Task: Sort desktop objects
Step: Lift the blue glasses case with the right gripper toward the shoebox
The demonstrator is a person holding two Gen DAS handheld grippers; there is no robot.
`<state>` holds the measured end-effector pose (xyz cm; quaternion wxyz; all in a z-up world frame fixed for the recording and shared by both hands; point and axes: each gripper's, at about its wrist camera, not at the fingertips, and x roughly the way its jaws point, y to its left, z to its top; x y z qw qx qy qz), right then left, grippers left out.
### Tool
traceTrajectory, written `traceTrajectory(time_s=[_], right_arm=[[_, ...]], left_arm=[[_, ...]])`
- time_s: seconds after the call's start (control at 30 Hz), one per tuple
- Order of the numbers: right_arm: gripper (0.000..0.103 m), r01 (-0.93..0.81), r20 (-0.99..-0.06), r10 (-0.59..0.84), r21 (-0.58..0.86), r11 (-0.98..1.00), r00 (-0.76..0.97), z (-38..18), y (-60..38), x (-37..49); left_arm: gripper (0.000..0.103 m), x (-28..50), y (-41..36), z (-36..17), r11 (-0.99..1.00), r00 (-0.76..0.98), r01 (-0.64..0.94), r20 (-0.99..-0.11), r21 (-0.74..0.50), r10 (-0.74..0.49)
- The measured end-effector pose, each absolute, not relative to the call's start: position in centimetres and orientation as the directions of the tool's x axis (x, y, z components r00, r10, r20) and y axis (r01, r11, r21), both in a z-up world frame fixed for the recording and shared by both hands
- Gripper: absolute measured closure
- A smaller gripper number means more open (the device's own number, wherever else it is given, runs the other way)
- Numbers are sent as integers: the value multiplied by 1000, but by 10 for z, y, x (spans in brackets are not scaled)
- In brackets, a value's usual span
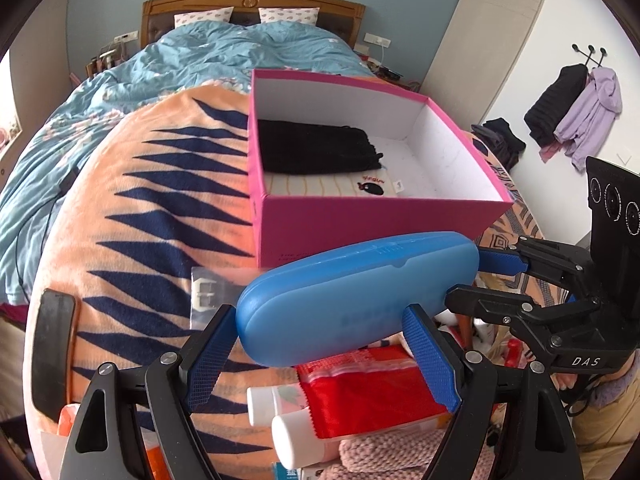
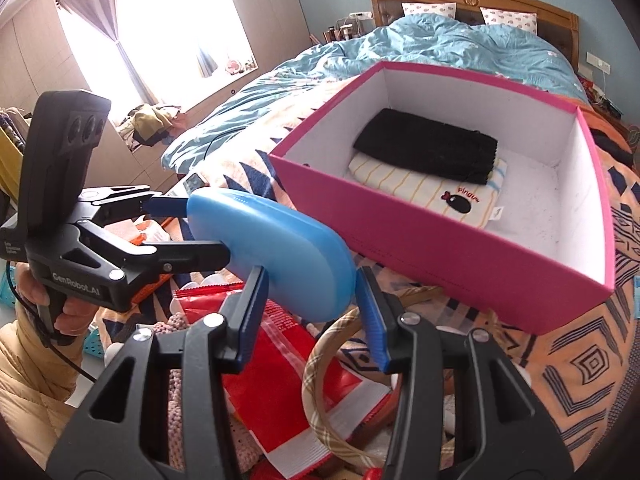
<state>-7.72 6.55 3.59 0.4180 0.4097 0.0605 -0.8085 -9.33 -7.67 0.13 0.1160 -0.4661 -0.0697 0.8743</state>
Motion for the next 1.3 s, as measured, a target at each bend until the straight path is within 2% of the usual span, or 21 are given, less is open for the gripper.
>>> traceTrajectory(time_s=[1.3], right_arm=[[56,712,-666,-628,204,-672,-402,71,98,-88]], left_arm=[[18,-117,-49,30,-954,-559,-182,-773,-240,301]])
